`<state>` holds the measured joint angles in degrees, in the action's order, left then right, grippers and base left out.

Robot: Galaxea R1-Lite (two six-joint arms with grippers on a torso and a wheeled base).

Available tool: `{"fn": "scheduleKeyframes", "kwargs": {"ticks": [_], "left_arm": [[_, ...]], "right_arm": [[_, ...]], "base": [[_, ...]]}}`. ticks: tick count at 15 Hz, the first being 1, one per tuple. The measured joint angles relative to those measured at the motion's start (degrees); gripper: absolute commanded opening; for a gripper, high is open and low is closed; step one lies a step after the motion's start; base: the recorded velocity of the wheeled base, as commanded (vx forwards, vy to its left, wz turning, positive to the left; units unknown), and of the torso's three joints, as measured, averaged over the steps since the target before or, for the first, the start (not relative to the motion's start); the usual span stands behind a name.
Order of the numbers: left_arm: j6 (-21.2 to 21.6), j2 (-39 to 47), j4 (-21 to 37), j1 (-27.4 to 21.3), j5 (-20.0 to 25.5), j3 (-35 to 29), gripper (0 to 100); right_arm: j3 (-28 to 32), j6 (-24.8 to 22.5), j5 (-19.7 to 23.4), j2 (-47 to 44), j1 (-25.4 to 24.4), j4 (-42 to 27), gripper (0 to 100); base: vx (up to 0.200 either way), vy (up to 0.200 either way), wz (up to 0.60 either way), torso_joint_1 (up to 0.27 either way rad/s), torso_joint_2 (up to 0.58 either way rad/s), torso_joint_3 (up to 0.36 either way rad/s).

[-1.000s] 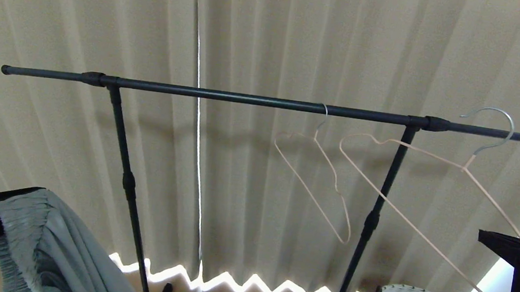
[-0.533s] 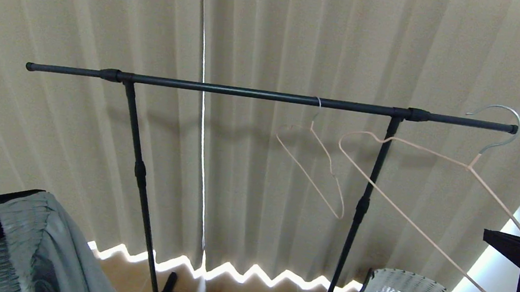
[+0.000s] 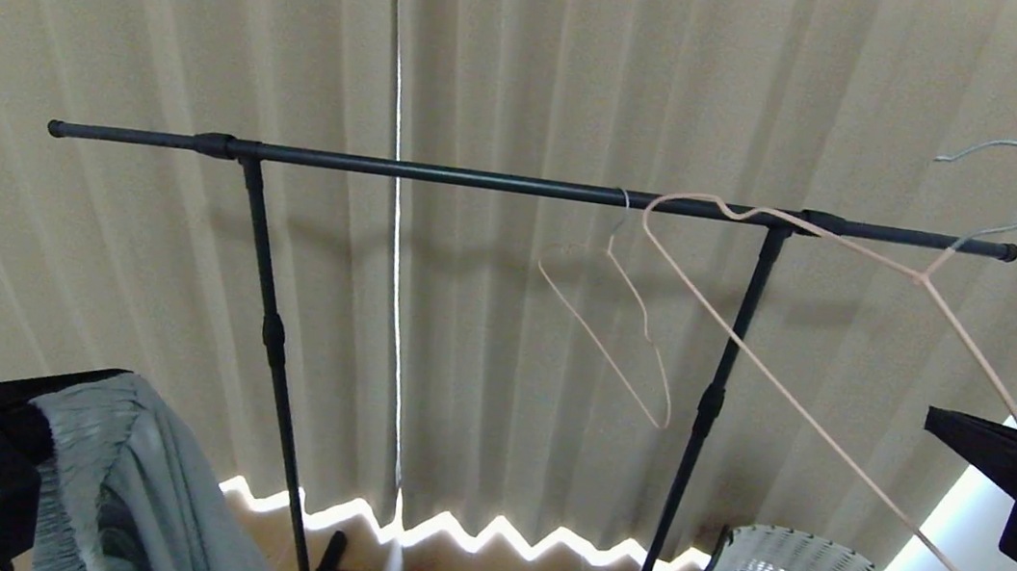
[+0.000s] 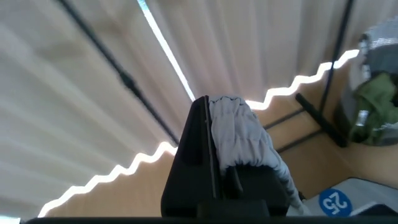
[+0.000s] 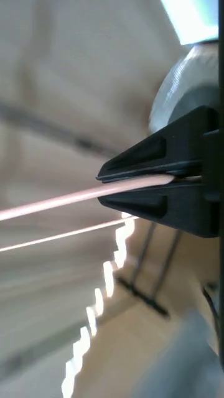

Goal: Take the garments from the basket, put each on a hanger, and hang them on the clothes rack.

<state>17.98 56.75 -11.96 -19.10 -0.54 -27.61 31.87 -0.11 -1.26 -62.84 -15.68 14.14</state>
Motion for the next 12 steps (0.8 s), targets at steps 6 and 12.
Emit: {"fn": "scheduleKeyframes", "kwargs": {"ticks": [6,12], "left_arm": [[-4.6,9.3,-3.2,-2.7,-4.6,-6.7,0],[-14.6,21.9,-12.9,-4.3,-13.7,-11.0,0]], "right_arm": [[-2.5,2.5,0.1,-2.3,-19.2,-0.3,0],[-5.4,7.0,5.1,-3.4,-29.0,0.0,0]], "base": [[0.0,0.0,0.0,0.0,0.0,0.0],[0.0,0.0,0.0,0.0,0.0,0.0]]}}
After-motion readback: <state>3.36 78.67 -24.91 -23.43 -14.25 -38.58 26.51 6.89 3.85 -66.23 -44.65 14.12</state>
